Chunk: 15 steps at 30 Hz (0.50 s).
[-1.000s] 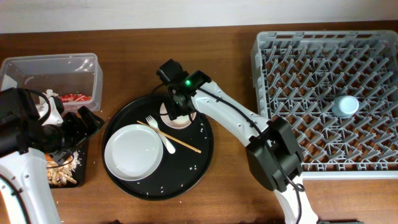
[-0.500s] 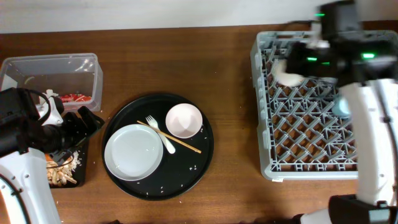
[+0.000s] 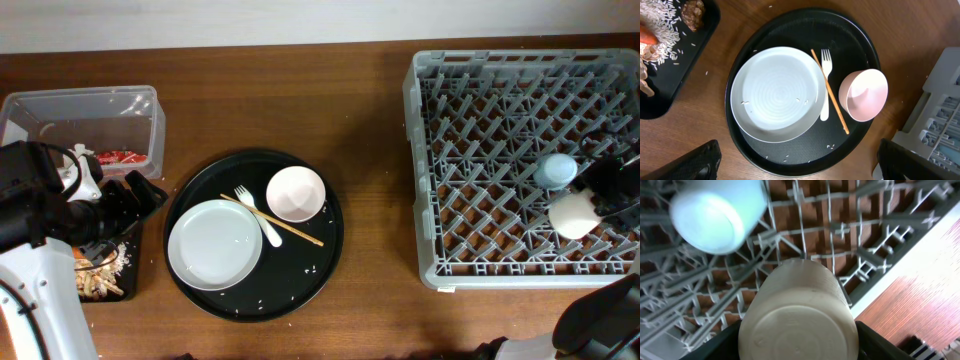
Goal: Sort waste into correct bins and load items into the dishwasher rack
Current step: 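Carry the white cup right and place it in the dish rack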
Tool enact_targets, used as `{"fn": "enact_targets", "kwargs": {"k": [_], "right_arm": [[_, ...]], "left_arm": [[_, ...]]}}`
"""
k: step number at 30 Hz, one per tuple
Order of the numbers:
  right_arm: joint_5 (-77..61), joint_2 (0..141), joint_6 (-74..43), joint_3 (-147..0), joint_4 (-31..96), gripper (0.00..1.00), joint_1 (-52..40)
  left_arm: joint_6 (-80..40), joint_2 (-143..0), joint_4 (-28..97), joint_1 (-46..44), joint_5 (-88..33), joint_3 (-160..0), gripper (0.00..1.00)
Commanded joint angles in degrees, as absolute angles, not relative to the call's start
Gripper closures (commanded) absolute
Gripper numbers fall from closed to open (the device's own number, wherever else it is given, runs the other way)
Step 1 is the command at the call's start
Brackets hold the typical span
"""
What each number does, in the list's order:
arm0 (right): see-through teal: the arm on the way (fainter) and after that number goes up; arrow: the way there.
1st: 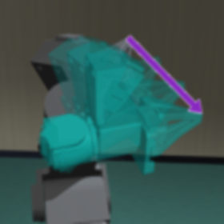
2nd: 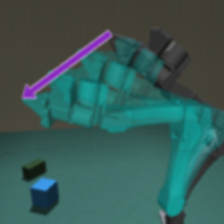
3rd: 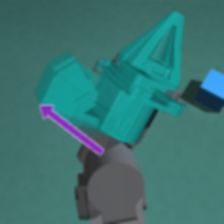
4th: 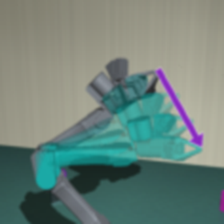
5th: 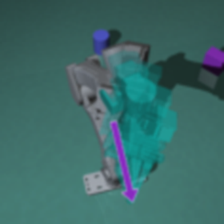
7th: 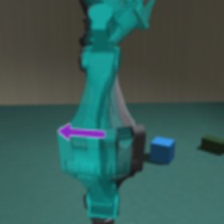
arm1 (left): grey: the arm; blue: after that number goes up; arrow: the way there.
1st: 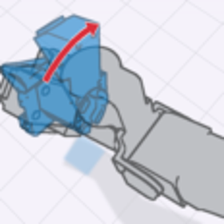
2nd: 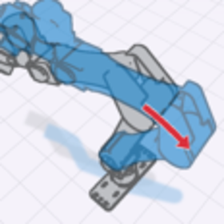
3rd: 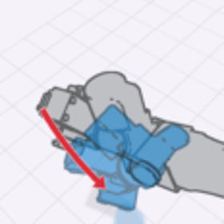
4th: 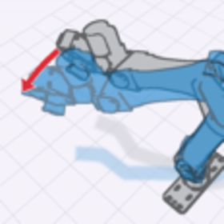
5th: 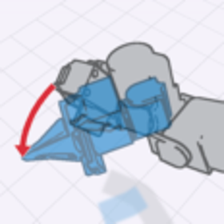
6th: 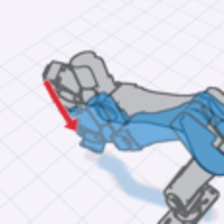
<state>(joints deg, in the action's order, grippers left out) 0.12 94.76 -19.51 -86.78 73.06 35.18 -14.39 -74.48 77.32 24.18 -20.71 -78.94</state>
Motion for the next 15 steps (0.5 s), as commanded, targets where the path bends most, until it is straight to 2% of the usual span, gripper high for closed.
{"fn": "enact_targets", "kwargs": {"k": [1,7,9,15], "right_arm": [[-1.52,94.13,-20.03,-85.60,74.46,0.35,35.22],[-4.56,94.11,-17.34,-85.49,77.25,0.34,34.26],[-4.47,94.11,-16.95,-85.38,77.25,0.31,32.95],[-4.29,94.11,-16.95,-85.38,77.14,0.28,30.22]], "left_arm": [[-14.74,-74.06,77.38,24.45,-20.51,-78.94,0.01],[-14.74,-74.06,77.38,24.45,-20.51,-78.94,0.01],[-14.74,-74.08,77.38,24.45,-20.51,-78.94,0.01],[-14.74,-74.06,77.38,24.45,-20.51,-78.94,0.01]]}}
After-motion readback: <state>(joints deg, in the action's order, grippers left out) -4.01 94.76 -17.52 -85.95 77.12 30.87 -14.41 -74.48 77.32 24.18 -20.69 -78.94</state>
